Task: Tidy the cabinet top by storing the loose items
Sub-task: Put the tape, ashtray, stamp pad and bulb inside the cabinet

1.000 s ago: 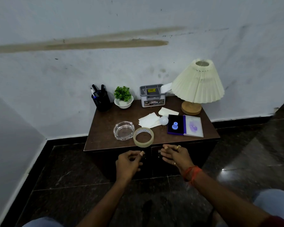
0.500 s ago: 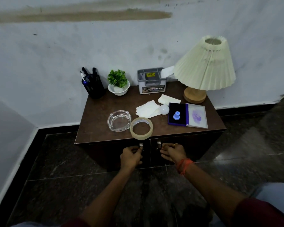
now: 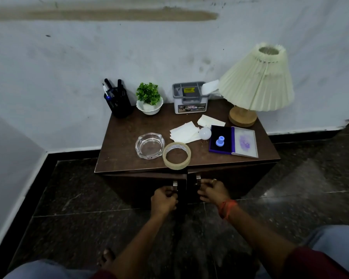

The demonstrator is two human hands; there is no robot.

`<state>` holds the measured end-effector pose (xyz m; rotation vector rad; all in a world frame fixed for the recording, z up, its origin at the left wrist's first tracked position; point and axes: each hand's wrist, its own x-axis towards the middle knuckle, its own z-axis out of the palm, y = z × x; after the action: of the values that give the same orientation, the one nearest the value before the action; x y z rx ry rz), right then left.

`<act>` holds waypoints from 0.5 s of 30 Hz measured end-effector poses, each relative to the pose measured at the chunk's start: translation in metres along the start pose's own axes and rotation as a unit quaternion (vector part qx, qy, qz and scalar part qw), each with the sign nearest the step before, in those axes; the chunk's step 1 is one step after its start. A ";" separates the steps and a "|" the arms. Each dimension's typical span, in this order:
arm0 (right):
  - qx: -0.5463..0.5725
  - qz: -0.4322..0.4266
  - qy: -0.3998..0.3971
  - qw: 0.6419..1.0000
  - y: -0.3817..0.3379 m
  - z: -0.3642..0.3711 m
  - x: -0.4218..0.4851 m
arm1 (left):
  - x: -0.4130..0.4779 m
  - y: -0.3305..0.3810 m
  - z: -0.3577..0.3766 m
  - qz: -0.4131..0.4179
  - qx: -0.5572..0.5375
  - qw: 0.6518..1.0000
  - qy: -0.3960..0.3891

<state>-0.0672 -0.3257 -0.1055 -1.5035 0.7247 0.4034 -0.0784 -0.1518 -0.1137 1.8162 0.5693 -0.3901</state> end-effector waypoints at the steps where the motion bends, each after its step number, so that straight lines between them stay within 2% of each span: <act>1: -0.017 -0.013 0.005 1.000 0.004 -0.001 -0.005 | -0.006 -0.006 -0.001 0.001 0.005 1.000 0.001; 5: -0.081 -0.051 0.014 0.995 0.021 -0.009 -0.029 | -0.031 -0.030 -0.011 0.014 0.020 1.000 0.003; 11: -0.165 -0.092 0.039 0.981 0.055 -0.038 -0.062 | -0.066 -0.070 -0.042 0.032 0.101 0.994 0.029; 15: -0.210 -0.119 0.041 0.969 0.129 -0.073 -0.007 | -0.084 -0.091 -0.060 0.028 0.120 0.992 0.026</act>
<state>-0.1698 -0.3880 -0.1917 -1.9943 0.5317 0.3240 -0.2001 -0.0880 -0.1230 2.0746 0.5228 -0.3877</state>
